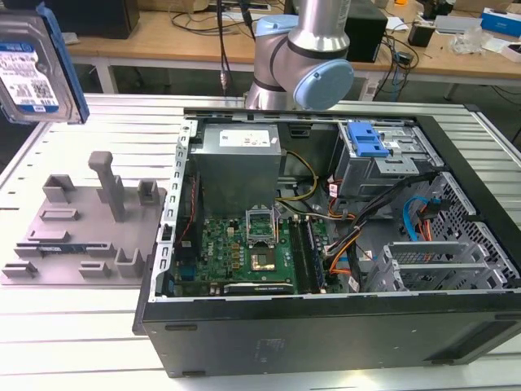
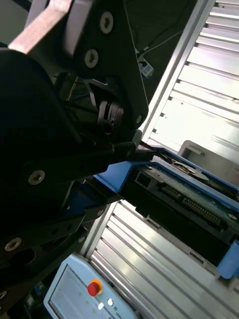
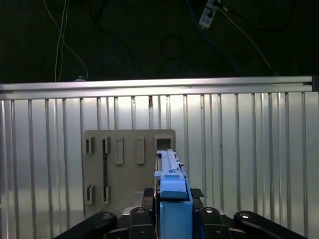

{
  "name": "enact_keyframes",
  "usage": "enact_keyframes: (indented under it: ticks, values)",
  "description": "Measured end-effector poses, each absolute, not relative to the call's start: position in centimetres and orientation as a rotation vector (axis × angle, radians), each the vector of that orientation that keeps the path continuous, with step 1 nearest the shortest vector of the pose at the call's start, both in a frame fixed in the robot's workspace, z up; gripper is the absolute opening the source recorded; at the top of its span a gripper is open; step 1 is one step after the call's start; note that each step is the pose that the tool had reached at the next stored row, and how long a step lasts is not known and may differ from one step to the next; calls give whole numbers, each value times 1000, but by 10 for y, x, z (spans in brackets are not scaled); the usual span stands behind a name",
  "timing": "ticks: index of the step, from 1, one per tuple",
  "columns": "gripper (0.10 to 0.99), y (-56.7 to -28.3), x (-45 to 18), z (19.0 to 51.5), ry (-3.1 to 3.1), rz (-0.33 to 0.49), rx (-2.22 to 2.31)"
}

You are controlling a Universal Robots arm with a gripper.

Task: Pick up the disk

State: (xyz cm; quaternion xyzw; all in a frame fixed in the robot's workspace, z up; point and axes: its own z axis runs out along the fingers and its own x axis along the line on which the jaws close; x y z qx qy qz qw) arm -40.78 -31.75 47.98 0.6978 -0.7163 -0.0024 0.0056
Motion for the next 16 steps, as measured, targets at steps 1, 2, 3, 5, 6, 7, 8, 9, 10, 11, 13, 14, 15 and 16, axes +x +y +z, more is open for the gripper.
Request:
enact_keyframes:
  ticks: [1, 2, 3, 5, 6, 7, 8, 9, 10, 11, 13, 14, 15, 16]
  values:
    - [365, -318, -408, 484, -2242, -7, 2185]
    - [365, -318, -408, 491, -2240, -8, 2186]
    - [365, -318, -408, 492, -2240, -8, 2187]
    - [365, -318, -408, 492, -2240, -8, 2187]
    - [365, -318, -408, 492, -2240, -8, 2187]
    - [365, -318, -408, 492, -2240, -8, 2187]
    - [365, -318, -408, 492, -2240, -8, 2187]
    - [365, -318, -408, 492, -2240, -8, 2187]
    - [365, -318, -408, 492, -2240, -8, 2187]
    - [365, -318, -408, 492, -2240, -8, 2187]
    - [365, -318, -408, 492, -2240, -8, 2187]
    - [365, -318, -408, 492, -2240, -8, 2187]
    - [365, -318, -408, 492, -2240, -8, 2187]
    - [365, -318, -408, 492, -2240, -8, 2187]
